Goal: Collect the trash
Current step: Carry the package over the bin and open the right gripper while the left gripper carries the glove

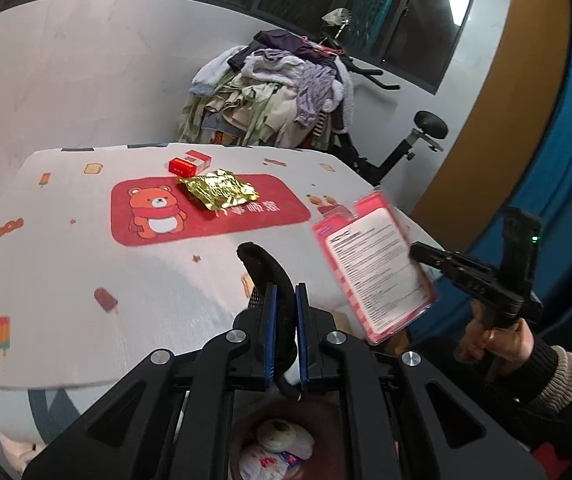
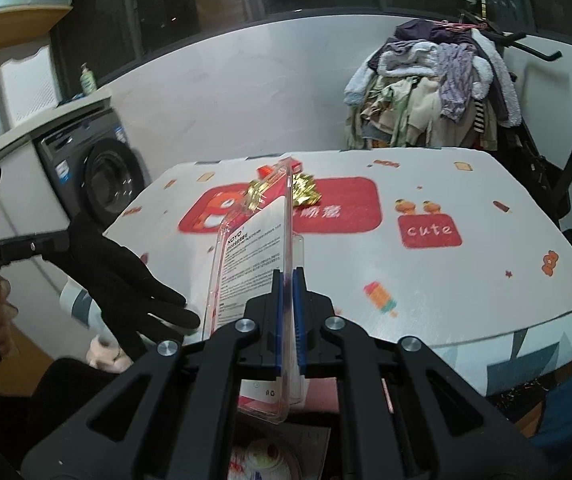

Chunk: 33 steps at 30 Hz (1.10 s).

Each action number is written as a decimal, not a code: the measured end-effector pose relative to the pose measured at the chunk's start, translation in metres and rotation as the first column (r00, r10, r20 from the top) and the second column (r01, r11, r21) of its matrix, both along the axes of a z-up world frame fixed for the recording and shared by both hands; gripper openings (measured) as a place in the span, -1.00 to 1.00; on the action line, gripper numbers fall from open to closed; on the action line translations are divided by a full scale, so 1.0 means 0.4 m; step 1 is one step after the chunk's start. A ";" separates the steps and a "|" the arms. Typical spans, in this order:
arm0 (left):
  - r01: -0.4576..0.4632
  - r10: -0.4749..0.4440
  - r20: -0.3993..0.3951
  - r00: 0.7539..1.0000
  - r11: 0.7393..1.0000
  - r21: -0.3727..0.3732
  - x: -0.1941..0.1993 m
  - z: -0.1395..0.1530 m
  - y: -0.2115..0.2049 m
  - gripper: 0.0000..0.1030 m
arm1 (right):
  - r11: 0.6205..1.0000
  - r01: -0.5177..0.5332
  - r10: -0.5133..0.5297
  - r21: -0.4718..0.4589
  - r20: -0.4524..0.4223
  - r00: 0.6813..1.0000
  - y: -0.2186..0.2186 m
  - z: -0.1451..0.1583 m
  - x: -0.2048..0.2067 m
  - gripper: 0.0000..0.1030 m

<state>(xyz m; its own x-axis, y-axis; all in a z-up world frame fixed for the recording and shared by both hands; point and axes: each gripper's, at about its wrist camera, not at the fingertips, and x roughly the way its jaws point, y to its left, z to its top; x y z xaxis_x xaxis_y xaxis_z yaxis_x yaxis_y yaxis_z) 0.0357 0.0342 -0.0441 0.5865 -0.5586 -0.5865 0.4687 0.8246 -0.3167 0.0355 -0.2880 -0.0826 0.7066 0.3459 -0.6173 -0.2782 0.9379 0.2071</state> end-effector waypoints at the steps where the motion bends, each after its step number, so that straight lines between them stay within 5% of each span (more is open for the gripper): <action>1: 0.005 -0.005 -0.001 1.000 1.000 -0.001 -0.016 0.001 0.002 -0.82 | 1.000 -0.013 0.013 -0.006 -0.005 1.000 0.004 -0.002 -0.014 -0.83; 12: 0.062 -0.063 -0.043 0.997 0.998 -0.010 -0.135 -0.035 -0.001 -0.82 | 0.984 -0.177 0.171 -0.031 -0.143 0.975 0.049 -0.062 -0.116 -0.83; 26: 0.105 -0.106 -0.080 0.991 0.994 -0.020 -0.165 -0.060 -0.019 -0.82 | 0.924 -0.371 0.300 -0.092 -0.428 0.853 0.132 -0.216 -0.150 -0.83; 33: 0.122 -0.123 -0.098 0.988 0.992 -0.017 -0.168 -0.076 -0.033 -0.82 | 0.915 -0.395 0.310 -0.081 -0.485 0.818 0.147 -0.253 -0.147 -0.79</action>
